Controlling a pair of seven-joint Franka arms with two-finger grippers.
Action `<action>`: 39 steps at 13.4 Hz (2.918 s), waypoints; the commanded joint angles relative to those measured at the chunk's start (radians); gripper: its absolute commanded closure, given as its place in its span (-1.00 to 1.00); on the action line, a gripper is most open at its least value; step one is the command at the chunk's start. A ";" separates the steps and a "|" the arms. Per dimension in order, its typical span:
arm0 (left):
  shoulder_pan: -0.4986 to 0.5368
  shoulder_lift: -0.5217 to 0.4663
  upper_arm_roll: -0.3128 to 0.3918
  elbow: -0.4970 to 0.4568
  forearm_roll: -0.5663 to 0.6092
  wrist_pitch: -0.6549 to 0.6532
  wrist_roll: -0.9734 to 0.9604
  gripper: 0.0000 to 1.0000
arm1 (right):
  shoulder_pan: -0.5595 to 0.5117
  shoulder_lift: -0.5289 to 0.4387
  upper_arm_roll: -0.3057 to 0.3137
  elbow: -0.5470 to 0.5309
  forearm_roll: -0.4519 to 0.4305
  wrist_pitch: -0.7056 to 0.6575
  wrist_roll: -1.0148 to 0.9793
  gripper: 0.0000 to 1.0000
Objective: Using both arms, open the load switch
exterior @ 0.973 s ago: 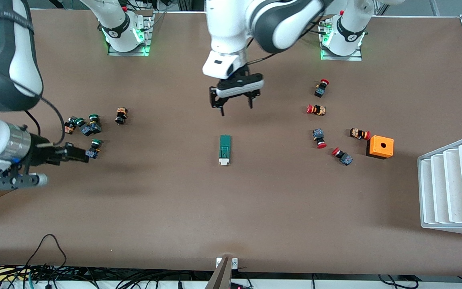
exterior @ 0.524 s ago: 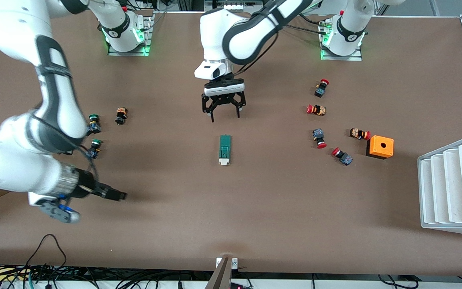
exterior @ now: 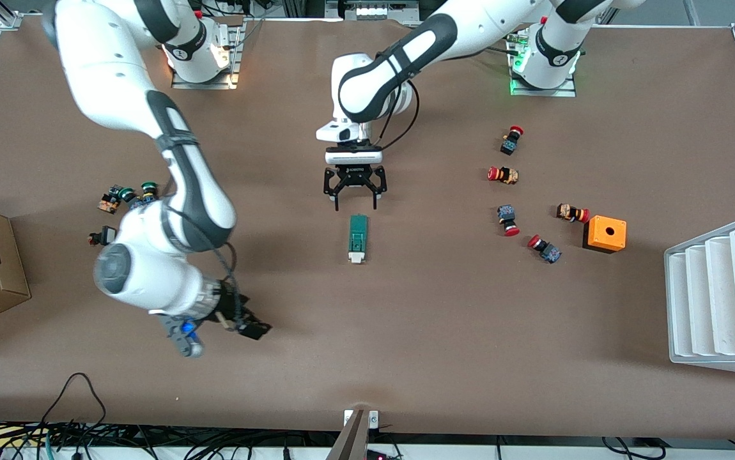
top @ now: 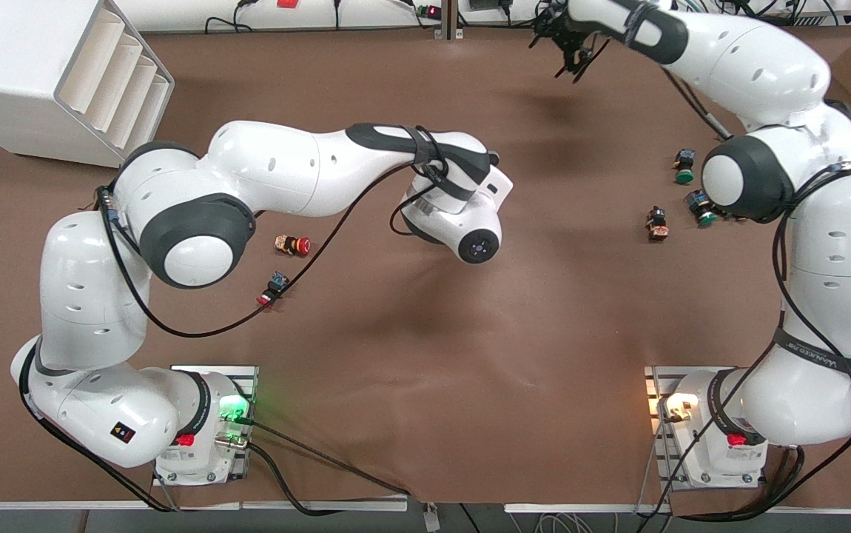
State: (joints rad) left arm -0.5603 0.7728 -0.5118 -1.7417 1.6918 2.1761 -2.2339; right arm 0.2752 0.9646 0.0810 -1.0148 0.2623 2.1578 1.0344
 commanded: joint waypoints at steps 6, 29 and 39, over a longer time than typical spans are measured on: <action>-0.006 0.149 0.012 0.033 0.267 -0.081 -0.191 -1.00 | 0.151 0.094 0.014 0.050 0.024 0.005 0.432 -0.98; -0.043 0.204 0.012 0.074 0.270 -0.093 -0.207 -0.16 | 0.231 0.109 0.013 0.056 0.100 -0.139 0.725 -0.05; -0.043 0.207 0.012 0.100 0.267 -0.091 -0.204 -0.16 | 0.230 0.121 0.013 0.068 0.124 -0.135 0.730 -0.05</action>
State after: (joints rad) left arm -0.5949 0.9395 -0.5008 -1.6960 1.9258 2.0695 -2.4176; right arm 0.5024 1.0624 0.0945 -0.9875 0.3695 2.0294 1.7499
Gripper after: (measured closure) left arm 0.419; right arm 0.471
